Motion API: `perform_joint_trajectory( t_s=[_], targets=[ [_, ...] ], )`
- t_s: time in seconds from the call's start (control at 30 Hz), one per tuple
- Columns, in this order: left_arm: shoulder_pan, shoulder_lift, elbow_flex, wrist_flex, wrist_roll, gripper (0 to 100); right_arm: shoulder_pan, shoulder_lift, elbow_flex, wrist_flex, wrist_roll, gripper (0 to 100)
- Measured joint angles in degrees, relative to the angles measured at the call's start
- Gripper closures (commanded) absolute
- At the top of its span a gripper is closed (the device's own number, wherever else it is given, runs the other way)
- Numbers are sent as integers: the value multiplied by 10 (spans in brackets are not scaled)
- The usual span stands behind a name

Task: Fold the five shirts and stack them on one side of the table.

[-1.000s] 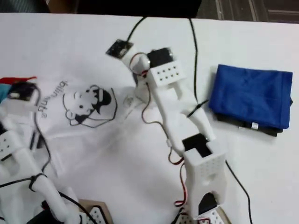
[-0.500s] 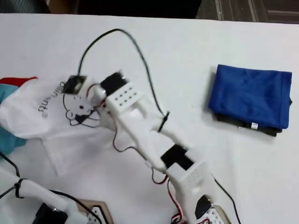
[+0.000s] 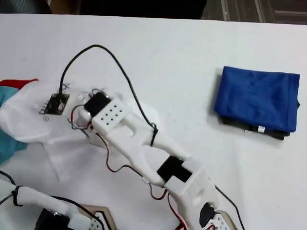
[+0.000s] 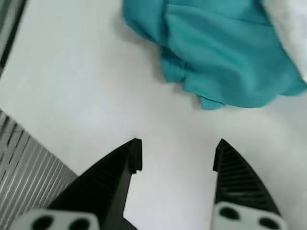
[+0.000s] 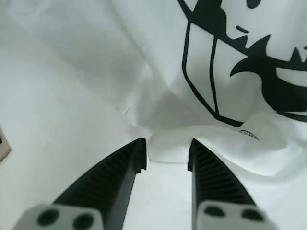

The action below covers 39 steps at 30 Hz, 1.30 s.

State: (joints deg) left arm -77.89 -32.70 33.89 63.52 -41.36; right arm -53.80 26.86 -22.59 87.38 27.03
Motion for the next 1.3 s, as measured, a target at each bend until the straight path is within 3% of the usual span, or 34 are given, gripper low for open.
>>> perform_joint_trajectory(
  t_s=[0.27,0.37,0.53,0.67,0.8,0.9,1.1,1.3],
  targets=[
    [-6,0,28,-14,-1,740,46,37,108,-152,-15,879],
    [-6,0,28,-14,-1,740,107,70,106,-173,-4,980],
    [-3,0,30,-14,-1,740,228,94,62,-171,62,963],
    [28,0,30,10,1,740,341,96,-11,-170,74,961],
    [69,0,30,29,1,740,405,96,-116,-136,75,959],
    [91,0,30,30,1,740,421,96,-203,-95,75,923],
    [102,0,30,30,1,740,418,96,-360,21,73,681],
    [103,0,30,30,1,740,366,96,-423,99,56,717]
  ],
)
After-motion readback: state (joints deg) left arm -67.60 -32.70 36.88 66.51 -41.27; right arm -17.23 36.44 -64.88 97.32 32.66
